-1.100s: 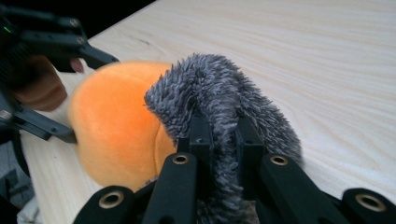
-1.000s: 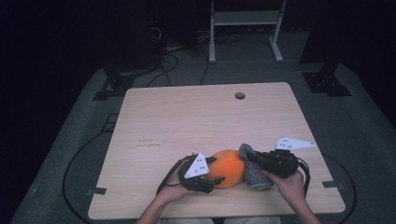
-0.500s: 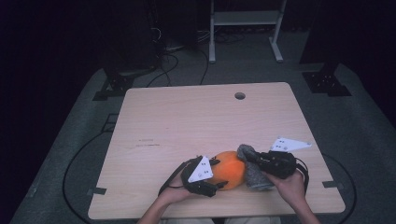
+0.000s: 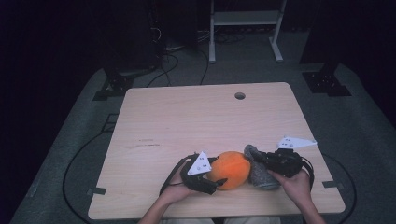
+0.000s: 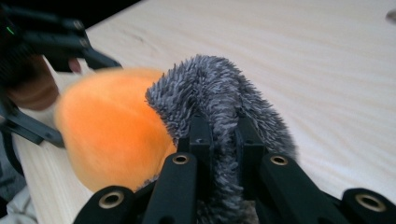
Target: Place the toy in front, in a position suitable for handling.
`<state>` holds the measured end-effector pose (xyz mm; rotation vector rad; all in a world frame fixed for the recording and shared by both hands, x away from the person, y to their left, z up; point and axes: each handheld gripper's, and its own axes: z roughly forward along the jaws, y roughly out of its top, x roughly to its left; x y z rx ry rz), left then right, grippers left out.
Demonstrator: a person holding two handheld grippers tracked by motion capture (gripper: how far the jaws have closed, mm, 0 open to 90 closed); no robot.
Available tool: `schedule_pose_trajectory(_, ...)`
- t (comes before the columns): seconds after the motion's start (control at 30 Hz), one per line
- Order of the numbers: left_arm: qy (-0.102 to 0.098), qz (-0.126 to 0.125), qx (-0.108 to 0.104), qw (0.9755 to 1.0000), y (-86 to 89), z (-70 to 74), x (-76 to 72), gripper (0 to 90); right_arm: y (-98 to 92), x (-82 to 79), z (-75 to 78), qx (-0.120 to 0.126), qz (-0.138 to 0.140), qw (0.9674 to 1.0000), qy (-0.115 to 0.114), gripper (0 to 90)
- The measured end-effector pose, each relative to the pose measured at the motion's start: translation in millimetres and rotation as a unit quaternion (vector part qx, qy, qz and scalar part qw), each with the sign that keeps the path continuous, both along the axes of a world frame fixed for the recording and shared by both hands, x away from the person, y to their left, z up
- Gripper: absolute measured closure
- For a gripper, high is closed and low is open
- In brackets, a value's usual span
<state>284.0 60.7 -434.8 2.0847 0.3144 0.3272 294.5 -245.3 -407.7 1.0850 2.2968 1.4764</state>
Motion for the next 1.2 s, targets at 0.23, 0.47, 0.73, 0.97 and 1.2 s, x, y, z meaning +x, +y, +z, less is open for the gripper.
schedule_pose_trajectory(0.23, -0.042, -0.026, 0.026, 0.9984, -3.5, 0.3, -7.7, 26.2, 14.8, -3.2, 0.4, -0.015, 0.038, 0.9991, -0.009, 80.4)
schedule_pose_trajectory(0.47, -0.039, -0.023, 0.016, 0.9988, -2.5, -1.4, -6.7, 25.0, -0.6, -1.6, -0.5, -0.010, 0.016, 0.9998, 0.006, 80.3)
schedule_pose_trajectory(0.73, -0.042, 0.008, 0.005, 0.9991, 1.9, 2.3, -3.2, 34.7, 18.2, -9.4, 5.0, -0.024, 0.045, 0.9984, -0.024, 80.3)
schedule_pose_trajectory(0.97, -0.050, 0.040, -0.009, 0.9979, 4.4, 8.1, -2.0, 35.8, 11.5, -11.1, 8.6, -0.011, 0.019, 0.9992, -0.033, 80.4)
schedule_pose_trajectory(1.2, -0.048, 0.033, -0.006, 0.9983, 3.8, 4.8, -2.2, 35.7, 25.4, -4.2, -6.7, -0.023, 0.034, 0.9991, -0.014, 80.4)
